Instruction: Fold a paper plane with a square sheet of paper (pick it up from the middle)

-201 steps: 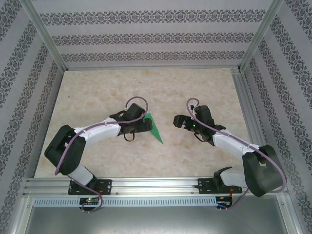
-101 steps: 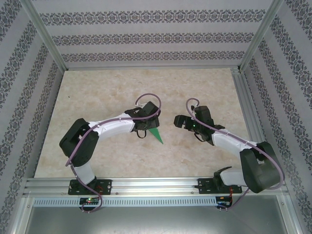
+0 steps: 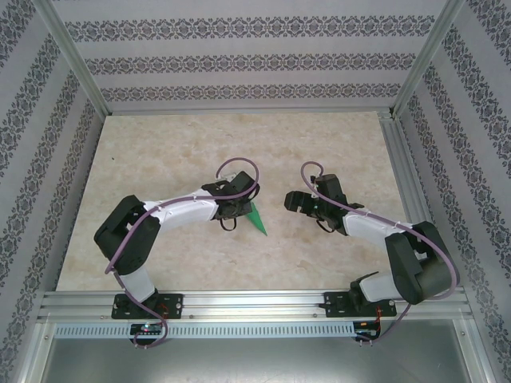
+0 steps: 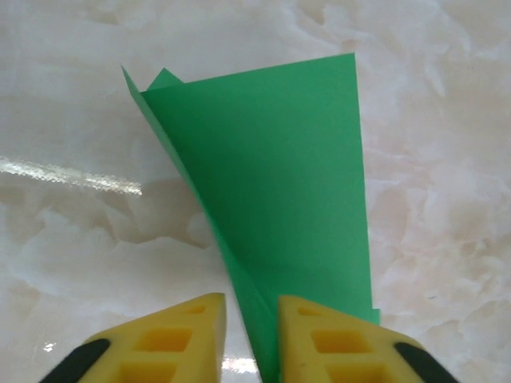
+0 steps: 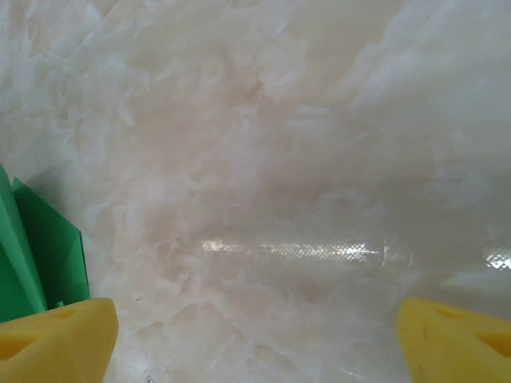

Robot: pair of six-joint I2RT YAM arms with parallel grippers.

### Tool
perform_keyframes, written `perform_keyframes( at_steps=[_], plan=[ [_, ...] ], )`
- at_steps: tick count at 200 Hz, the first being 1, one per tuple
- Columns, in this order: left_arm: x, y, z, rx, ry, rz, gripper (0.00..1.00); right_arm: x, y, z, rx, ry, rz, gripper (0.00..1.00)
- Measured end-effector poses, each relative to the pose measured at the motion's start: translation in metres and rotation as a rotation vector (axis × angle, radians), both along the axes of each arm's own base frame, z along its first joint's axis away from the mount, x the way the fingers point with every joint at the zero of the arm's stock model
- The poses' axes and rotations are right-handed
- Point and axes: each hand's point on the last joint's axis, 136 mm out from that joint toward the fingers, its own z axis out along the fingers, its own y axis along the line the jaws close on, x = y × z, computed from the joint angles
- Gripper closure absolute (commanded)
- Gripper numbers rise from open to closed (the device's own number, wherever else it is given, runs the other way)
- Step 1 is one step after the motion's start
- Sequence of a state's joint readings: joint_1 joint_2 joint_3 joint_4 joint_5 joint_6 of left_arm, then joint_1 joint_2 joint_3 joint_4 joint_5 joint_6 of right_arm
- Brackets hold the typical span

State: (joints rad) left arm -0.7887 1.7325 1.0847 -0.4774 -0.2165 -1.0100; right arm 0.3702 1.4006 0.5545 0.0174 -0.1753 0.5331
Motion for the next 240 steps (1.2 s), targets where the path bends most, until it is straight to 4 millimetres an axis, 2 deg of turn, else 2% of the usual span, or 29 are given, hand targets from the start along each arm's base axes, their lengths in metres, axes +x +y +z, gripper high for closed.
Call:
perform_keyframes(
  at_steps=[31, 64, 110, 143, 170, 198, 218, 240],
  plan=[
    [-0.004, 0.005, -0.003, -0.007, 0.000, 0.012, 1.00, 0.001, 0.001, 0.000, 0.013, 0.004, -0.009, 0.12],
    [-0.004, 0.004, 0.011, -0.044, -0.036, 0.007, 1.00, 0.003, 0.001, 0.003, 0.025, -0.005, -0.015, 0.12],
    [0.007, -0.024, 0.055, -0.170, -0.155, -0.116, 1.00, 0.007, -0.006, 0.028, 0.059, -0.094, -0.042, 0.12],
    [0.011, -0.057, 0.068, -0.295, -0.193, -0.233, 1.00, 0.003, -0.011, 0.050, 0.094, -0.172, -0.053, 0.11],
    [0.012, -0.084, 0.063, -0.398, -0.181, -0.324, 1.00, 0.000, -0.010, 0.069, 0.128, -0.227, -0.052, 0.12],
    [0.016, -0.097, 0.054, -0.441, -0.159, -0.367, 1.00, -0.003, -0.009, 0.080, 0.154, -0.250, -0.045, 0.17],
    [0.023, -0.102, 0.046, -0.471, -0.150, -0.375, 1.00, -0.007, -0.006, 0.078, 0.155, -0.236, -0.035, 0.24],
    [0.029, -0.102, 0.026, -0.481, -0.117, -0.363, 1.00, -0.019, 0.001, 0.067, 0.132, -0.187, 0.000, 0.29]
  ],
)
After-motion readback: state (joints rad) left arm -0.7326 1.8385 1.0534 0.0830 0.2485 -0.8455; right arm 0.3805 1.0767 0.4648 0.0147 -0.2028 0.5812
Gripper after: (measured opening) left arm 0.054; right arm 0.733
